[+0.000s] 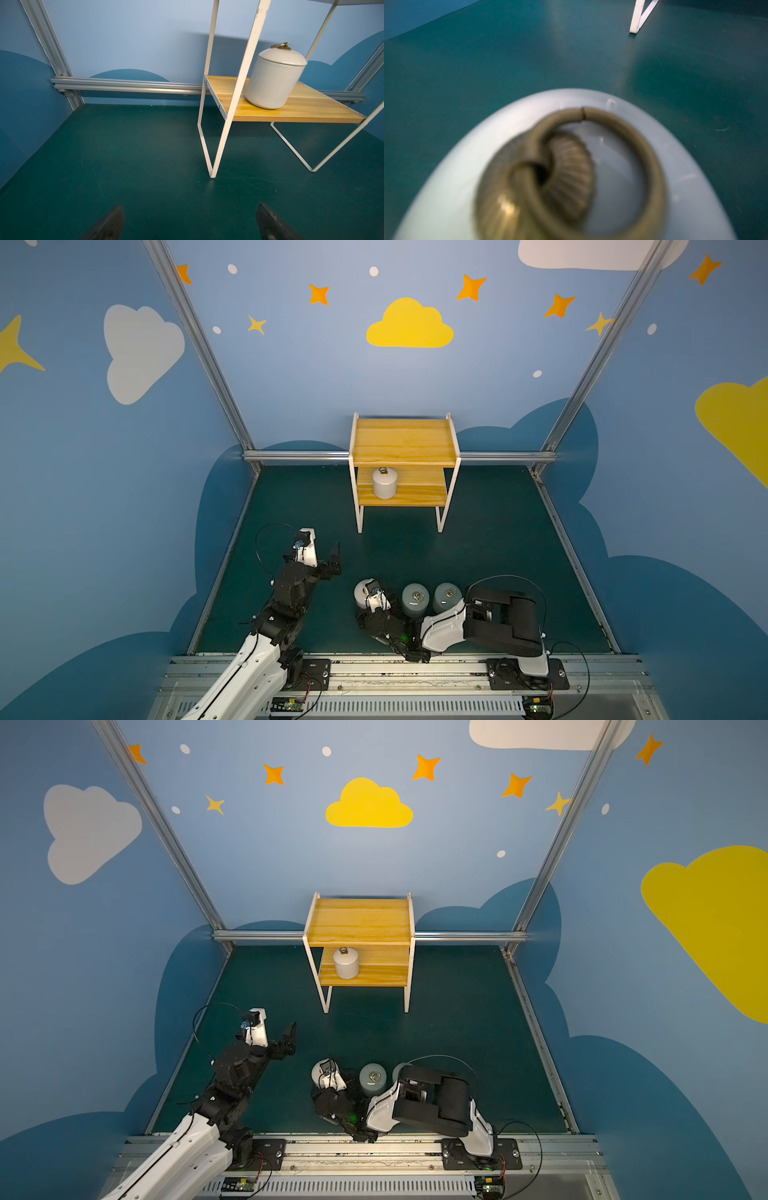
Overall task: Remove the tea canisters from the shelf
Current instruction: Place the tea canister at the center of the board.
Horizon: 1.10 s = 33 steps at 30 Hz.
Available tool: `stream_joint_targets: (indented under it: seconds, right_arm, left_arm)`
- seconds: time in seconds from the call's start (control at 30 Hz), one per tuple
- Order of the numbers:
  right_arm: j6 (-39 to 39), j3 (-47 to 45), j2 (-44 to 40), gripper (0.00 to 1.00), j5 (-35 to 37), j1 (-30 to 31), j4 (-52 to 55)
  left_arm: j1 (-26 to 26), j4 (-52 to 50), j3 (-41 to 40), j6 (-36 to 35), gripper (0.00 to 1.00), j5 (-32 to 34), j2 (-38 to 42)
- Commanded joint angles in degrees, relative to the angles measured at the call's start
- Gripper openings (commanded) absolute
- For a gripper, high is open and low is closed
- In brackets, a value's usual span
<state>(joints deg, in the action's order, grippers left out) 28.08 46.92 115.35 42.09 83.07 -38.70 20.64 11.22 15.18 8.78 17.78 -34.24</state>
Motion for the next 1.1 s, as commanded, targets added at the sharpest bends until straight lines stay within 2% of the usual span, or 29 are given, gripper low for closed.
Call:
stream_joint_targets:
  seconds: [0.0,1.07]
  right_arm:
    - [-0.74,-0.5,-2.4,0.88,1.67,0.34,1.07]
    - [-4.1,-1.02,-5.13,0.89,3.87,1.74,1.3]
  left_arm:
    - [-0.16,0.73,0.03,-0.71,1.0,-0.28,0.75]
    - [-0.13,-0.07,0.06,-0.16,1.0,-0.71,1.19]
